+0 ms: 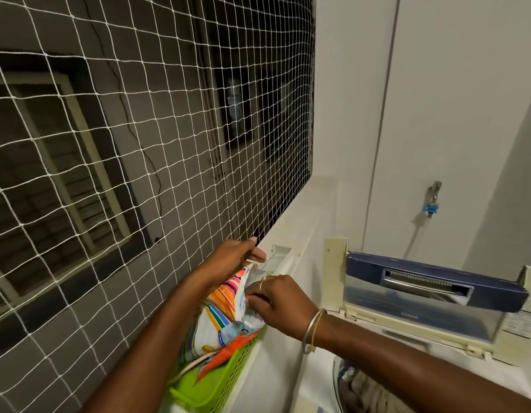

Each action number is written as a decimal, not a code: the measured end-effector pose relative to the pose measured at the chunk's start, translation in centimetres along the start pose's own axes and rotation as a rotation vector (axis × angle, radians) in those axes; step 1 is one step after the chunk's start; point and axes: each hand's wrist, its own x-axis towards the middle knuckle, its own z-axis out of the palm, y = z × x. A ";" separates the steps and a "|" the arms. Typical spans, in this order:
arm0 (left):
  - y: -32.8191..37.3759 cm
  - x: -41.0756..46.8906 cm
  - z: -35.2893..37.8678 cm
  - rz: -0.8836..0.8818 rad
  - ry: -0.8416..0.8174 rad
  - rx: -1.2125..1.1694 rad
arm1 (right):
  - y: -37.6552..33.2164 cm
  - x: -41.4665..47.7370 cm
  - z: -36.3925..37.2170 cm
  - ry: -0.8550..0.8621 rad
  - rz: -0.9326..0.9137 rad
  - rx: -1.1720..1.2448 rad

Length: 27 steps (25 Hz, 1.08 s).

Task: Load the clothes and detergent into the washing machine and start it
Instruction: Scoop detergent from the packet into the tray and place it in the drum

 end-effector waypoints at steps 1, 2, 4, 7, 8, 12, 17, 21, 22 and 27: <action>-0.1 -0.7 -0.3 0.004 -0.022 0.007 | 0.2 0.1 -0.4 0.022 0.021 0.016; -0.2 -1.5 -0.7 0.001 -0.032 0.020 | 0.3 0.2 -0.6 0.045 0.011 0.000; -0.6 -2.5 -1.0 -0.027 -0.018 0.059 | 0.4 0.3 -0.5 0.034 -0.051 -0.082; -1.1 -3.1 -0.8 -0.053 0.005 0.099 | -0.2 0.4 0.4 -0.048 -0.102 -0.083; -1.1 -3.1 -0.8 -0.056 0.005 0.103 | -0.2 0.4 0.6 -0.066 -0.101 -0.054; -1.2 -3.1 -1.3 -0.059 -0.009 0.095 | -0.2 0.7 -0.1 -0.046 -0.058 -0.018; -2.1 -3.2 -1.2 -0.060 0.035 0.074 | -0.2 0.8 0.2 -0.052 -0.030 -0.034; -2.2 -3.1 -1.2 -0.071 0.018 0.079 | 0.2 1.0 0.3 -0.055 0.014 -0.056; -2.1 -3.1 -1.3 -0.080 0.017 0.078 | 0.1 1.0 0.4 -0.070 0.035 -0.041; -2.0 -2.7 -1.5 -0.063 0.002 0.129 | 0.4 1.0 -0.3 -0.061 0.251 0.185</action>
